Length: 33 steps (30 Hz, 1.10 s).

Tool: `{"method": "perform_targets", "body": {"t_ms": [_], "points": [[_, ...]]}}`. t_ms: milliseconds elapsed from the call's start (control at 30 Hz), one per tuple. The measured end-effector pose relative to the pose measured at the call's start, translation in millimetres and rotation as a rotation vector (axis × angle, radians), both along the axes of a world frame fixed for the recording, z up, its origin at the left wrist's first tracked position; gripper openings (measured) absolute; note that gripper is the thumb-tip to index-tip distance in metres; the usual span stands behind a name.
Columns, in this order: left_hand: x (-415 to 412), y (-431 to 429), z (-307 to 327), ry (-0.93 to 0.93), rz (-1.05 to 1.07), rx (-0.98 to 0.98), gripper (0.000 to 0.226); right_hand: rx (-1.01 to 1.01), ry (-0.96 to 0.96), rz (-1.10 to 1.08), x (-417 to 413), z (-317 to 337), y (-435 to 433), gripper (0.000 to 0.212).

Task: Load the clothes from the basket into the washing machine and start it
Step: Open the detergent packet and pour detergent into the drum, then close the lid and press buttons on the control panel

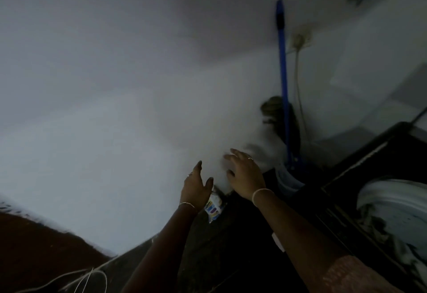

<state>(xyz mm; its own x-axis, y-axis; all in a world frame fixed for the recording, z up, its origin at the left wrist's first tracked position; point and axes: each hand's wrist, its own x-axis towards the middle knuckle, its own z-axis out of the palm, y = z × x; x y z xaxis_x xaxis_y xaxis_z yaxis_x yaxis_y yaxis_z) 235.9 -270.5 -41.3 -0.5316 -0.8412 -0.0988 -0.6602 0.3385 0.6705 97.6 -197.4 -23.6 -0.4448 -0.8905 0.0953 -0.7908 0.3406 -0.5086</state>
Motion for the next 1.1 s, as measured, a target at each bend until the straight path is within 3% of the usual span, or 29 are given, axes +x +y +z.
{"method": "perform_targets", "body": {"t_ms": [333, 533, 700, 867, 1100], "points": [[-74, 98, 88, 0.253, -0.176, -0.177, 0.064, -0.166, 0.096, -0.203, -69, 79, 122, 0.046], [-159, 180, 134, 0.412, -0.295, -0.157, 0.053, -0.185, 0.113, -0.332, -134, 107, 219, 0.047], [-225, 244, 161, 0.518, -0.505, -0.14, 0.059, -0.251, 0.154, -0.476, -179, 129, 290, 0.046], [-289, 297, 170, 0.508, -0.594, -0.145, 0.06, -0.288, 0.181, -0.635, -213, 142, 352, 0.048], [-359, 353, 175, 0.501, -0.821, -0.038, 0.064, -0.255, 0.231, -0.824, -259, 155, 411, 0.066]]}}
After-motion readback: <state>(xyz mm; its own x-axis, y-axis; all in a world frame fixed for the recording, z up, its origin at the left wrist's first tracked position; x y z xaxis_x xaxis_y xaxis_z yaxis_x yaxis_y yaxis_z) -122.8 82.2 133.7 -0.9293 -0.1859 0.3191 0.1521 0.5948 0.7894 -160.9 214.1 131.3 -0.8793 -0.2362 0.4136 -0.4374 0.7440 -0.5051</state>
